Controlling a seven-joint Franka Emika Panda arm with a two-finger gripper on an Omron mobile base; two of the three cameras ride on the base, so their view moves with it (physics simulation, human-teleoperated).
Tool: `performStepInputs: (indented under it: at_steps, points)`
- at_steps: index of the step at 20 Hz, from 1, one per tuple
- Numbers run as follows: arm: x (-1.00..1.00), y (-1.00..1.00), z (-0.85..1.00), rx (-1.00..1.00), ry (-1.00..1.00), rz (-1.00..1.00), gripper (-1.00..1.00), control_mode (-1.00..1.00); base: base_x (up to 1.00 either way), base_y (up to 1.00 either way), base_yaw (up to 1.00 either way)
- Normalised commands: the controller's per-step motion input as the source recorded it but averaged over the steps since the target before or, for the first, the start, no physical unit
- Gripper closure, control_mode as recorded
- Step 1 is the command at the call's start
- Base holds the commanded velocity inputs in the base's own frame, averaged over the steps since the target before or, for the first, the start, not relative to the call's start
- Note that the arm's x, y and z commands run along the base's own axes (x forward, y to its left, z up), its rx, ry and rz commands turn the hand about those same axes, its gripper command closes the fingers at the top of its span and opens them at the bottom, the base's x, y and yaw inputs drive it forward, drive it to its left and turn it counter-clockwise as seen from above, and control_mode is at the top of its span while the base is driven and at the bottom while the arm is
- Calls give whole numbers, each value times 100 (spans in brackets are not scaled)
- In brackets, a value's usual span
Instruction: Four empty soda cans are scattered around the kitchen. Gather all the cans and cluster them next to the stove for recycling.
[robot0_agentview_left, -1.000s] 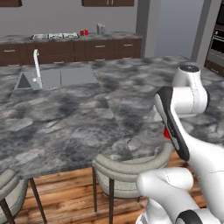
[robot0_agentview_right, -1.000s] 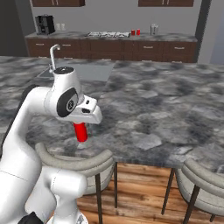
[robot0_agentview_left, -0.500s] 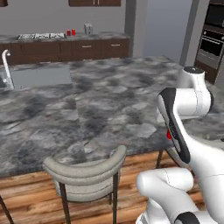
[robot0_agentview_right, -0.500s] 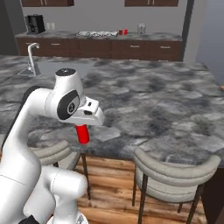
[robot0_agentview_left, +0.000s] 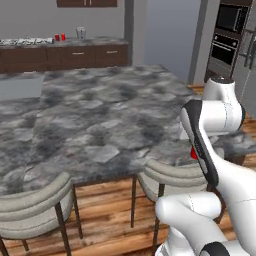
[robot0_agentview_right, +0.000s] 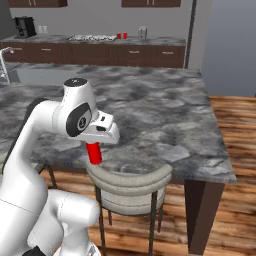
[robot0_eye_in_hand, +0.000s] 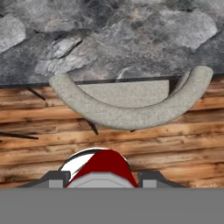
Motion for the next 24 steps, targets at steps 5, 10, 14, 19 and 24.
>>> performStepInputs:
  at_steps: [5,10,14,19,24]
  points:
    - [0,0,0,0,0,0,100,100,-2,-100,0]
    - [0,0,0,0,0,0,100,100,0,-100,0]
    - [0,0,0,0,0,0,100,100,0,-100,0]
    - [0,0,0,0,0,0,100,100,3,-100,0]
    - [0,0,0,0,0,0,100,100,16,-100,0]
